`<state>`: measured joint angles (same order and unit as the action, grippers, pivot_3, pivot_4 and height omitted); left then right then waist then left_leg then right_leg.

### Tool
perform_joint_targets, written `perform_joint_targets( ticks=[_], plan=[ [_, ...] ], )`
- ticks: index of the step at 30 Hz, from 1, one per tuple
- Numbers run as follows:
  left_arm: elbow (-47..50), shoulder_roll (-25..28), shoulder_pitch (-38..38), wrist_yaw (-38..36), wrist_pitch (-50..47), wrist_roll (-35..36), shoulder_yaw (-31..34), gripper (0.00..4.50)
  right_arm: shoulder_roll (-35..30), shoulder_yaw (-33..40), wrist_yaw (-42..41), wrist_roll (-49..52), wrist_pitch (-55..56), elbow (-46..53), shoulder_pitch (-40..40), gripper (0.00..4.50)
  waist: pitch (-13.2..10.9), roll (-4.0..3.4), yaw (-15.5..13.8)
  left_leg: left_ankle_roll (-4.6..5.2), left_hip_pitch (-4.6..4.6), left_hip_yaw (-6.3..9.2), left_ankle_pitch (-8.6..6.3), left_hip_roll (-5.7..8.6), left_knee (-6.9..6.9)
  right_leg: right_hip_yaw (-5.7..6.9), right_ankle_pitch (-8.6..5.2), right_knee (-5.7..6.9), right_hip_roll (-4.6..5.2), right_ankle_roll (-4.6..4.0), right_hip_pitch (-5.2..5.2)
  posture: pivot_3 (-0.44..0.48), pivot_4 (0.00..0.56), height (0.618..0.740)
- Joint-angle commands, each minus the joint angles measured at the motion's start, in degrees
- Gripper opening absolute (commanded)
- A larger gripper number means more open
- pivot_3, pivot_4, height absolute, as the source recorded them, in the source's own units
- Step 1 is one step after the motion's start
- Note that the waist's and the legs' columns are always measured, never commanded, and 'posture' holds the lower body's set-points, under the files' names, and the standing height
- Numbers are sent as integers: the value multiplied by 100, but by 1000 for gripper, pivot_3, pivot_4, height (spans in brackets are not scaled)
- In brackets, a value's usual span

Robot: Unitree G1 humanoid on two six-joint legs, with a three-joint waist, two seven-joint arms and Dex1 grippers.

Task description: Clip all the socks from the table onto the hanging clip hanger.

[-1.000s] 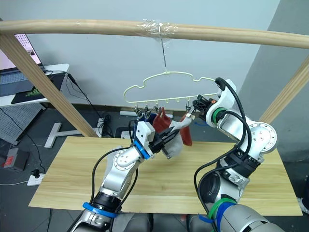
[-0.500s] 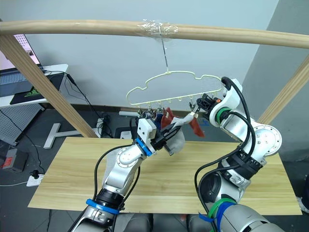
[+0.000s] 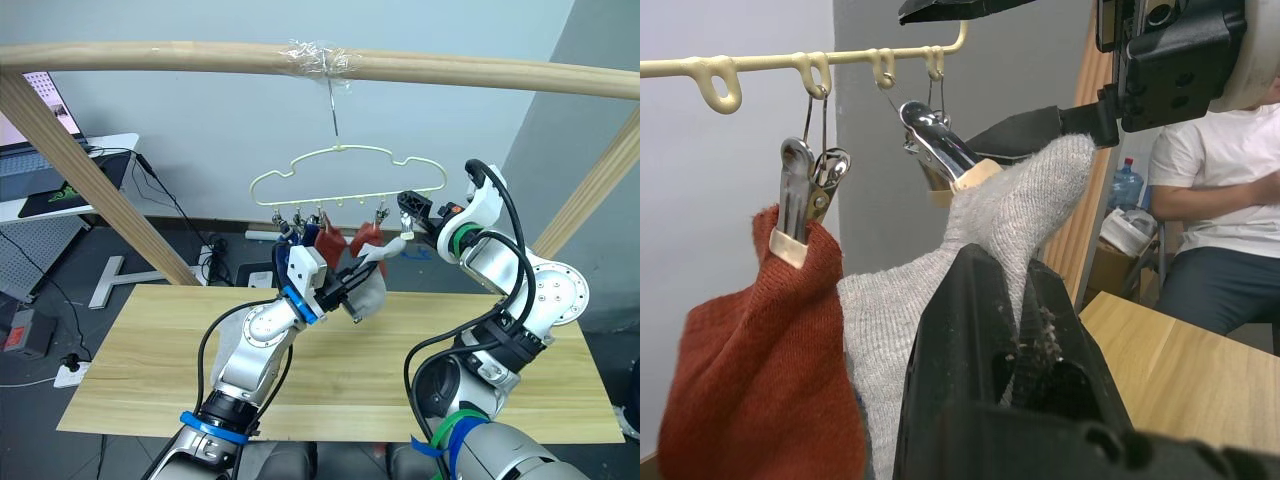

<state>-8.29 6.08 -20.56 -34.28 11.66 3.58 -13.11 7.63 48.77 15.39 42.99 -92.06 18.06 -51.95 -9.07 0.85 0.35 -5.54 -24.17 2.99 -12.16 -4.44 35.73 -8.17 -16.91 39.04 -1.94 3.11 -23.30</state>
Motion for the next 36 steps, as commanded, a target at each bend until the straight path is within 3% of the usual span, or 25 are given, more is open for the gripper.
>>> perform_joint_targets(
  ticks=[1,16,22,27,34,36],
  plan=[
    [287,-24,-45,9,32,72,-19,0,84,-114,-104,124,-44,57,-145,4424,0,0,3,0,0,0,0,0,0,-1,0,0,0,0,0,70,126,740],
    [324,-25,-68,9,-49,99,-18,0,-728,-1055,-1199,165,208,-8,433,4424,0,0,32,0,1,0,0,0,0,-1,0,0,0,1,0,70,126,740],
    [333,-16,-91,-16,-73,131,-7,0,-1325,-1609,-1974,142,846,-556,727,4424,0,0,59,0,0,-1,0,1,3,-4,-1,-2,0,2,2,74,128,740],
    [372,-17,-84,-19,-101,140,-16,0,-2144,-2042,-3131,202,1446,-1242,1120,4424,0,1,61,0,0,-1,0,2,3,-3,-1,-3,0,3,4,81,129,740],
    [302,-78,-121,-7,-235,160,-52,0,-2285,-2038,-3127,309,1689,-1297,1217,4424,0,0,119,1,5,-1,0,2,3,-4,-1,2,0,3,5,87,134,740],
    [405,-132,-83,-171,-330,314,-137,552,-2293,-1924,-3079,384,1657,-1200,1265,4500,-1,0,118,0,4,-1,0,2,3,-5,-1,2,0,4,6,86,135,740]
  ],
)
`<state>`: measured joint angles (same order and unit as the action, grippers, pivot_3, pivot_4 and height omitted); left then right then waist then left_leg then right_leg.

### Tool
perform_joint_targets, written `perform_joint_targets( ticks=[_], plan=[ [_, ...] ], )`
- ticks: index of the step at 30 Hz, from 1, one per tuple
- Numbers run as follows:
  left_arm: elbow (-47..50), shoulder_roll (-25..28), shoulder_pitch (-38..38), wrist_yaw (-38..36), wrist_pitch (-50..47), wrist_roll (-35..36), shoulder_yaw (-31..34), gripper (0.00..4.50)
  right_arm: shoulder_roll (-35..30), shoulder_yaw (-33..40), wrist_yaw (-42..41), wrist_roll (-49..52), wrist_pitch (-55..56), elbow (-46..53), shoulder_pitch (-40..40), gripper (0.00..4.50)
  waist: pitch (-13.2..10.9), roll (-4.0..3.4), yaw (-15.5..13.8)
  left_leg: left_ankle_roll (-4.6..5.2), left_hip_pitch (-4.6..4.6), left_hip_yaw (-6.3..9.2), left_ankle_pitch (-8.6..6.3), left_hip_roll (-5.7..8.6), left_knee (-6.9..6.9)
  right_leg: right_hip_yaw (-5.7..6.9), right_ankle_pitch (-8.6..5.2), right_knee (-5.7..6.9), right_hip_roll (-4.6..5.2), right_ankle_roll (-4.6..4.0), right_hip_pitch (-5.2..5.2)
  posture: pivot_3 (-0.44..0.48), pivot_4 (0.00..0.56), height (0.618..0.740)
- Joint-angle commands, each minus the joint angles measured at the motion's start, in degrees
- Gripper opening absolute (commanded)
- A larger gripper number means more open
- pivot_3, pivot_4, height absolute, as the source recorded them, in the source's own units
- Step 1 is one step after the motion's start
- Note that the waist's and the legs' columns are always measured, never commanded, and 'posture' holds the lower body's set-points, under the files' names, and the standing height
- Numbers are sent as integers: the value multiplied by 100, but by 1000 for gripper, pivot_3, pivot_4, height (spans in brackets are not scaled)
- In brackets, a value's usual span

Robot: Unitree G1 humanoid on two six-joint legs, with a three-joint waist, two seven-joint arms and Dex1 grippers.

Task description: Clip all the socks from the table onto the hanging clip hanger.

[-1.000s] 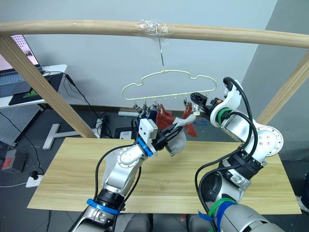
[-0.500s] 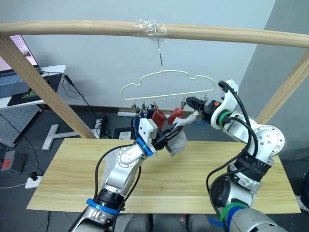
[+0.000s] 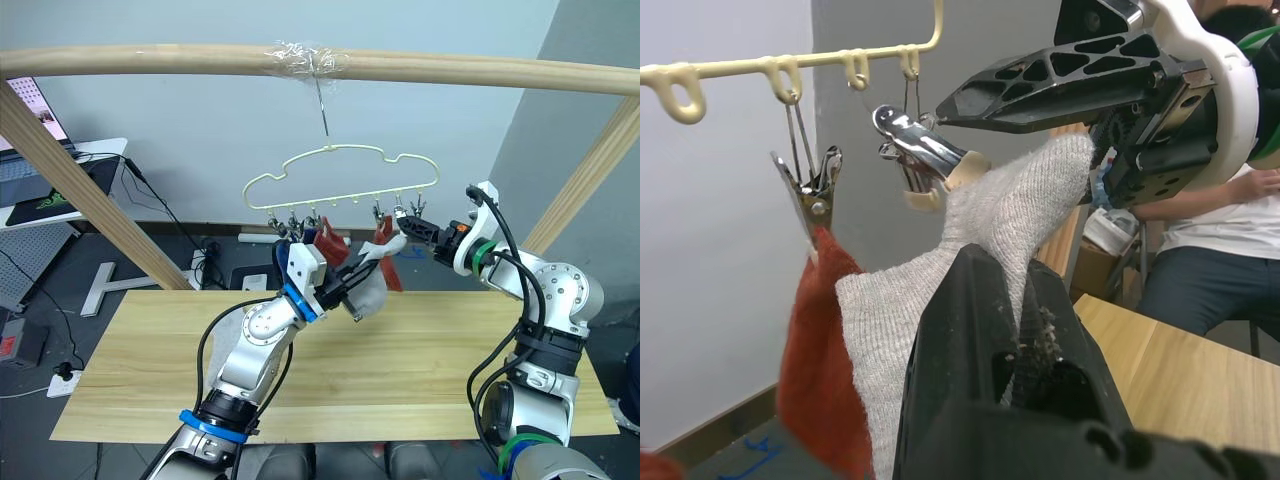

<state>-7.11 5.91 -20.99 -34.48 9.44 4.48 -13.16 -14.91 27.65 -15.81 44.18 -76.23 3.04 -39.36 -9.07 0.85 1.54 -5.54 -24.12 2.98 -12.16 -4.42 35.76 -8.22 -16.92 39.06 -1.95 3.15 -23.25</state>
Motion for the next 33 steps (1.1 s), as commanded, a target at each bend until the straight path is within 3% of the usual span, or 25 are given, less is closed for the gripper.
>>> perform_joint_targets(
  ticks=[1,13,23,29,33],
  plan=[
    [311,-133,-32,-179,-152,249,-150,756,-46,236,76,295,52,353,25,4500,0,0,0,0,-1,0,0,0,0,0,0,-1,0,0,0,82,136,740],
    [427,-134,13,-377,-521,400,-208,4488,-46,687,447,1011,-210,896,375,4500,0,0,4,0,0,0,0,0,1,-1,0,-1,0,0,1,72,130,740],
    [768,342,605,-413,-746,266,-188,4488,-21,692,810,1484,-142,1231,781,4500,0,-1,16,0,3,0,0,0,3,-2,-3,2,0,5,1,71,129,740],
    [63,366,556,24,-1324,-237,-326,4488,-958,-697,212,698,449,1924,1480,4500,1,-2,7,0,2,0,0,3,8,-5,-5,-2,2,9,4,78,125,740],
    [-609,211,322,2,-1619,-371,-475,4488,-1037,-988,187,487,835,2097,1744,4500,1,-2,21,1,5,1,0,3,8,-4,-10,1,1,19,4,67,127,740]
  ],
)
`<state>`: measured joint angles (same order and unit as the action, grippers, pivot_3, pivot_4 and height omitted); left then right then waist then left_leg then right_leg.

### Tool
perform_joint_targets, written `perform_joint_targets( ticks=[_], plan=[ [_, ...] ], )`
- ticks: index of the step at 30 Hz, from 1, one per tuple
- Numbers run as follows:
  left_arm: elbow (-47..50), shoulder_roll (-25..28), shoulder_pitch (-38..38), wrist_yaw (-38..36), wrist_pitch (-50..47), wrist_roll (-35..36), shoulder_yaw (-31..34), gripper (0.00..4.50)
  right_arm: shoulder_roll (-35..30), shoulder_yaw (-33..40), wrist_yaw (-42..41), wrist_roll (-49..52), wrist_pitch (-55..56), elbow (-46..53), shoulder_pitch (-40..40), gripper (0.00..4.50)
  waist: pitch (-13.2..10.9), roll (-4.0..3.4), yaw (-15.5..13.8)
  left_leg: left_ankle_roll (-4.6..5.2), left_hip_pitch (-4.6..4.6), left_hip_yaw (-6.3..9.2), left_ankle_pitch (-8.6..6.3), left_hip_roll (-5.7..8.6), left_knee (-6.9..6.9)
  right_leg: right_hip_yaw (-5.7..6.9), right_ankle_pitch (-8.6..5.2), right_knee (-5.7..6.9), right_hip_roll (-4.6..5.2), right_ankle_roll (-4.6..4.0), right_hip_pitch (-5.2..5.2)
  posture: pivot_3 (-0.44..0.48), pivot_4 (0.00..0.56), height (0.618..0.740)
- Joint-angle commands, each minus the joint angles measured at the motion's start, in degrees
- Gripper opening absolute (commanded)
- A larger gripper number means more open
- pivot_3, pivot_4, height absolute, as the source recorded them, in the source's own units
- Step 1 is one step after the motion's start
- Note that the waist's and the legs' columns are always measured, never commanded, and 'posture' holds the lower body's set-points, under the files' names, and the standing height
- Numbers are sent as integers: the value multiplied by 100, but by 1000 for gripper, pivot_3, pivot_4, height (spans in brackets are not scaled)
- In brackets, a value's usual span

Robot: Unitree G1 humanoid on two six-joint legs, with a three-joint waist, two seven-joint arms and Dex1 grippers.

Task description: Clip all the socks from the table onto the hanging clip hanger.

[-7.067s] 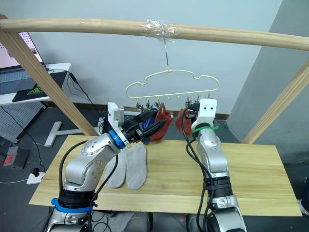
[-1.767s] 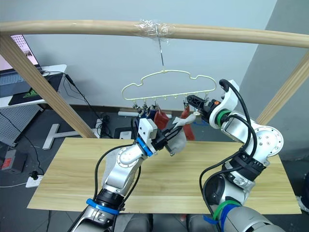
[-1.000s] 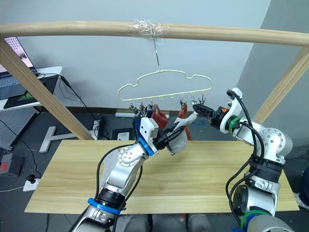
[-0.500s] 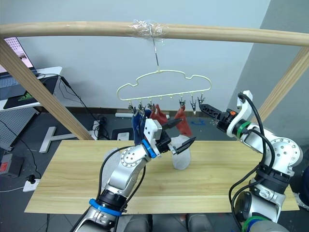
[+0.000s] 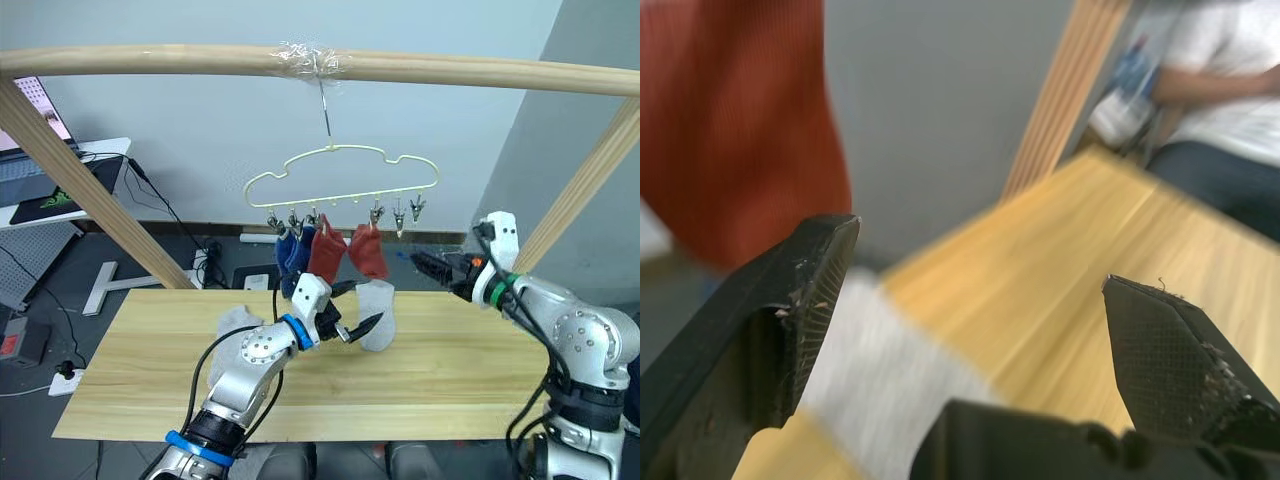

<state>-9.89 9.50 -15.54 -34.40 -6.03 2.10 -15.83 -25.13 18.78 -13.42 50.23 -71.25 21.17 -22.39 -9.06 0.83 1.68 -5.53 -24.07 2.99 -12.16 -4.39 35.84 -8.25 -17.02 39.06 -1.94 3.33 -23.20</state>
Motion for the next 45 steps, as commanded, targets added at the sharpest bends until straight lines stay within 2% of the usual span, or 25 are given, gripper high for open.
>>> perform_joint_targets(
  ticks=[1,5,9,11,15,20,23,26,27,31,36,41,45],
  plan=[
    [-554,-189,-312,0,-10,-220,-270,4488,9,-128,-9,-144,391,304,69,4500,-1,1,6,0,0,0,0,0,0,0,-1,0,0,3,0,53,132,740],
    [-2056,-620,-946,153,532,-682,-614,4488,152,-242,188,-173,452,589,223,4500,-1,2,11,0,-2,-1,0,4,11,-4,1,-2,0,11,1,7,144,740],
    [-3808,-950,-1539,327,562,-1198,-865,4488,100,-303,315,-109,356,982,324,4500,-2,4,26,0,-5,-1,0,7,11,-9,2,-6,0,13,1,-14,148,740],
    [-4236,-969,-1695,472,777,-1401,-918,4488,58,-308,337,-75,323,1094,337,4500,-2,3,64,1,-4,0,-1,9,8,-11,1,-7,0,14,0,-24,150,740],
    [-4764,-929,-1838,501,1007,-1613,-955,3667,-99,-360,289,-34,294,1307,343,4500,-2,3,85,2,-3,2,-1,9,6,-12,-1,-5,0,16,0,-27,150,740],
    [-4933,-761,-1738,184,1141,-1665,-949,2044,-175,-445,255,-59,388,1340,314,4500,1,8,142,2,6,2,-1,10,7,-14,-2,-5,0,19,8,-23,150,740],
    [-4446,-447,-1443,-76,1221,-1605,-899,1112,-205,-474,217,-115,450,1258,292,4500,2,7,170,2,9,2,-1,10,6,-14,-3,-1,0,20,9,-23,150,740],
    [-3489,105,-900,-531,1304,-1445,-812,175,-250,-514,165,-165,508,1210,307,4500,3,6,225,2,17,-1,-1,10,-1,-22,-3,0,-1,20,10,-6,148,740],
    [-3181,275,-739,-645,1295,-1399,-778,33,-276,-532,138,-189,523,1201,320,4500,3,6,243,2,18,-1,-1,9,-4,-23,-3,1,-1,20,10,-6,148,740],
    [-1783,1196,30,-1405,1536,-1019,-579,33,-377,-602,22,-245,600,1173,412,4500,2,6,256,2,18,-2,-1,0,-12,-19,-4,1,-3,18,7,25,153,740],
    [-1236,1906,317,-1773,2103,-935,-524,33,-278,-1023,127,-672,980,1121,300,4500,0,7,193,1,16,-9,0,-1,-6,-18,-4,0,-1,17,6,53,150,740],
    [-936,1988,407,-1859,1881,-726,-377,1438,139,-1475,399,-1291,1453,1058,216,4500,-1,6,118,1,13,-13,0,-2,-6,-19,-5,-1,0,17,1,72,148,740],
    [77,2207,742,-2174,1016,-34,31,2746,365,-1847,576,-1887,1925,949,215,4500,-1,7,69,1,8,-13,-1,-3,-11,-16,-8,-4,0,12,-3,95,141,740]
  ],
)
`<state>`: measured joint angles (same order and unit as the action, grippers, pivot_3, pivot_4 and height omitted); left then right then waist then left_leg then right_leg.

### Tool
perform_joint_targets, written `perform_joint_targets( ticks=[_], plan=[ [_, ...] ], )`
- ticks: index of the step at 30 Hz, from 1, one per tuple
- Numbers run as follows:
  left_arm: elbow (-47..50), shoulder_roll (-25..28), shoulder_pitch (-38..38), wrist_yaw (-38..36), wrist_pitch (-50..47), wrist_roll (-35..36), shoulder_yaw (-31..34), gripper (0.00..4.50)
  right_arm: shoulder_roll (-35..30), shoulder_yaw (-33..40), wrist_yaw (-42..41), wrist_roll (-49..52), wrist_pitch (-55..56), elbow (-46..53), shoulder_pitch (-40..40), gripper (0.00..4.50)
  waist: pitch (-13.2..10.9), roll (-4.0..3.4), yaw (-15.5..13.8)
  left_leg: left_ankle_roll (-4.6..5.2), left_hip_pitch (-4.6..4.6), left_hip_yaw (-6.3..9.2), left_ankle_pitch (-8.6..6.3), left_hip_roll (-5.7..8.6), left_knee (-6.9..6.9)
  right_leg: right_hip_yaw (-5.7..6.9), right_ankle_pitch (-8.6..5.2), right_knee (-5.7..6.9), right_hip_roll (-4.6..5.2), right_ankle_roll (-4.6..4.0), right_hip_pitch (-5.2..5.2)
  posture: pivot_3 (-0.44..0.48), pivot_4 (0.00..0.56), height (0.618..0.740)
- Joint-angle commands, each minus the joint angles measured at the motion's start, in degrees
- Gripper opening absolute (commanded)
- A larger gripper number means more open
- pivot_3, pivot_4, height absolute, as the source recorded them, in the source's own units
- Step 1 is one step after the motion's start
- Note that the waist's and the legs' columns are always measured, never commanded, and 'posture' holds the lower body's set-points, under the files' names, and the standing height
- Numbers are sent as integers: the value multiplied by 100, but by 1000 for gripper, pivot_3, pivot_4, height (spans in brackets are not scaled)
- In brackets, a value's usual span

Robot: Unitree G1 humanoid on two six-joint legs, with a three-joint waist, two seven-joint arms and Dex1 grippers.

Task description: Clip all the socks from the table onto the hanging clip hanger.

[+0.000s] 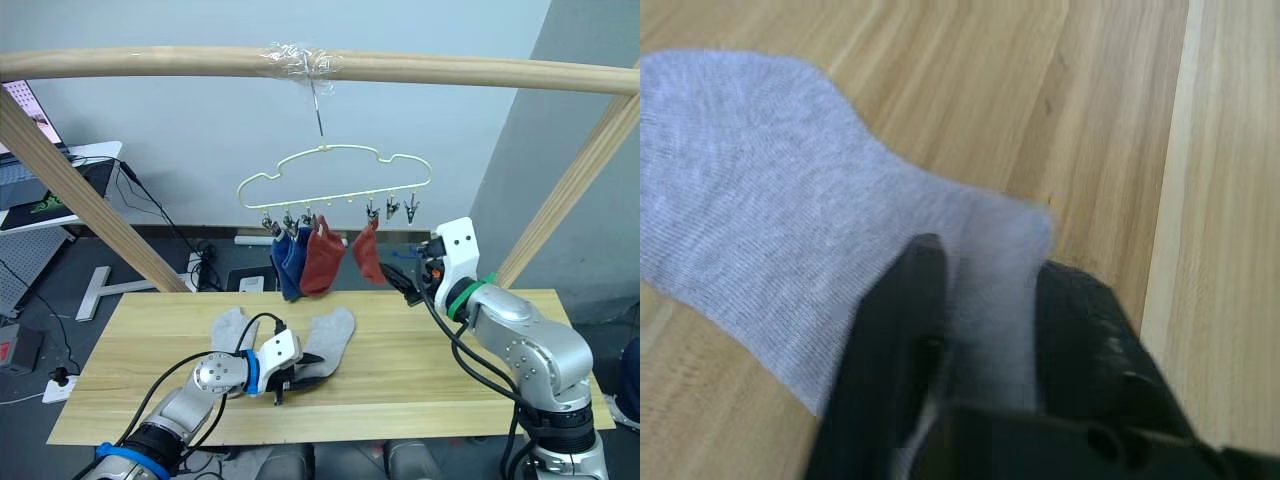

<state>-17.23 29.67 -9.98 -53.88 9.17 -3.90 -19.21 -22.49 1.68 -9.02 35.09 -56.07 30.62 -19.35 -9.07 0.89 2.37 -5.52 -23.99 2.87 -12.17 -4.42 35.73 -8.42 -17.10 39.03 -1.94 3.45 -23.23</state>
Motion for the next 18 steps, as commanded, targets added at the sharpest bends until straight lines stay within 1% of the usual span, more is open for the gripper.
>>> perform_joint_targets(
  ticks=[1,5,6,7,8,10,11,13,15,17,18],
  plan=[
    [1052,253,261,-274,-699,718,473,3015,147,-190,156,-476,486,-17,-102,4500,-1,1,2,0,0,0,0,-5,-1,1,-1,1,-2,-2,-2,95,141,740],
    [2115,699,552,-576,-1653,1512,978,4323,393,-404,284,-986,946,-199,-171,4500,-1,0,-39,0,2,4,0,-11,-7,11,-5,6,-6,-10,-4,118,135,740],
    [2294,763,586,-618,-1855,1682,1074,4475,424,-459,276,-1084,1031,-236,-183,4500,-2,2,-46,0,2,4,0,-11,-7,11,-6,6,-6,-10,-4,118,135,740],
    [2547,801,609,-651,-2067,2014,1290,4475,497,-524,315,-1212,1155,-302,-210,4500,-2,3,-54,0,2,3,0,-10,-5,12,-6,6,-6,-10,-4,118,135,740],
    [2890,783,588,-617,-2329,2553,1648,4475,604,-599,363,-1356,1345,-398,-246,4500,-2,4,-59,0,1,4,0,-10,-5,11,-6,3,-5,-10,-2,139,131,740],
    [3377,714,491,-453,-2731,3370,2217,4475,815,-685,420,-1561,1629,-574,-292,4500,-5,9,-70,0,-1,2,0,-10,-2,12,-6,4,-4,-10,-3,139,131,740],
    [3538,746,458,-385,-2984,3588,2347,4492,888,-748,386,-1666,1778,-693,-307,4328,-4,9,-74,0,-1,3,0,-11,-1,13,-5,4,-4,-10,-3,156,128,740],
    [3727,778,379,-323,-2989,3545,2361,4500,1000,-822,362,-1865,2010,-912,-341,3935,-2,9,-92,0,1,5,0,-11,-1,15,-5,6,-4,-9,0,168,127,740],
    [3842,725,231,-220,-2999,3507,2323,4500,1095,-812,428,-2042,2198,-1084,-388,3296,-2,9,-109,-1,2,4,0,-9,-2,14,-5,4,-4,-9,1,181,126,740],
    [3919,527,-135,90,-3134,3573,2299,4500,1174,-806,569,-2307,2417,-1321,-498,2552,-3,9,-165,-1,1,3,0,-8,-1,14,-4,2,-4,-10,1,186,127,740],
    [3931,438,-289,222,-3204,3602,2291,4500,1207,-804,602,-2412,2515,-1429,-547,2552,-4,11,-211,-1,1,4,0,-8,-1,15,-4,2,-4,-10,0,190,128,740]
  ],
)
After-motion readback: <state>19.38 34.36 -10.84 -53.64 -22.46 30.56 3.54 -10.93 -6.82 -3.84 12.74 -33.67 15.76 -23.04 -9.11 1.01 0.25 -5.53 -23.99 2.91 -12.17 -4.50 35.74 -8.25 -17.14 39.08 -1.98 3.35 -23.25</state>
